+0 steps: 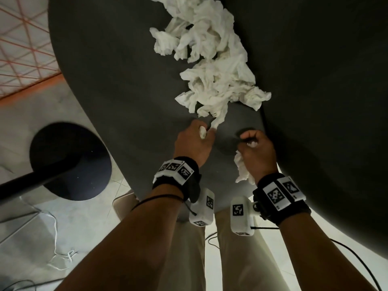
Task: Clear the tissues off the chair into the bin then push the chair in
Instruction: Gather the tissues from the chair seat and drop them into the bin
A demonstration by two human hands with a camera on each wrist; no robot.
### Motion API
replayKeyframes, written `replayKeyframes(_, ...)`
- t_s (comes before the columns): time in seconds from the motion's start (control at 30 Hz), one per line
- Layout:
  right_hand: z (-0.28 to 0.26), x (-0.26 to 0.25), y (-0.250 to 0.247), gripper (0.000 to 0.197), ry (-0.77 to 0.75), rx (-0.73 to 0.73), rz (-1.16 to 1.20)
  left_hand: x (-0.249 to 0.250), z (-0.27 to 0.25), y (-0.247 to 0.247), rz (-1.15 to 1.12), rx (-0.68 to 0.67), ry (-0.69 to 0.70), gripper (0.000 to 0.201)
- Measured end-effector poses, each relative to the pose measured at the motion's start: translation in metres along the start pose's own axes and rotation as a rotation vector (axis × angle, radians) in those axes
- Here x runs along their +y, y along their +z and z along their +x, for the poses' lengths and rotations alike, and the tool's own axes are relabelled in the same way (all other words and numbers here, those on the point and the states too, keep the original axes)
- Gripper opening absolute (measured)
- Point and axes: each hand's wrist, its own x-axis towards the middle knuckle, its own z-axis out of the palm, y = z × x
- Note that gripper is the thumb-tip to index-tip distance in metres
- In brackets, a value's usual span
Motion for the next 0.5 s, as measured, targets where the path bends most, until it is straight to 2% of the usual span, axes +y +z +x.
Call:
replayKeyframes(0.1, 0.003, -0.005, 0.007, 0.034, -0.002, -0.025, 0.03, 0.003, -0.004, 0.004, 0.005, -0.003, 0.021, 0.036)
replayKeyframes(0.2, 0.001, -0.007, 0.012, 0.038, 0.03, -0.069, 0.126, 0.008, 0.0, 0.008, 0.099, -0.007, 0.082, 0.023)
replayKeyframes(0.3, 0.001, -0.009, 0.01, 0.034, 0.054, -0.079, 0.163, 0.009, -0.002, 0.009, 0.075, -0.068, 0.093, 0.018)
replayKeyframes(0.37, 0.001, -0.01, 0.008, 0.023, 0.074, -0.081, 0.18, 0.004, -0.013, 0.007, 0.049, -0.087, 0.107, 0.023)
replayKeyframes(0.43, 0.001, -0.011, 0.008, 0.01, 0.086, -0.072, 0.14, -0.006, -0.029, 0.002, 0.035, -0.107, 0.06, 0.035)
replayKeyframes(0.5, 0.0, -0.013, 0.009, 0.014, 0.095, -0.051, 0.107, -0.024, -0.045, -0.005, 0.041, -0.135, -0.024, 0.043)
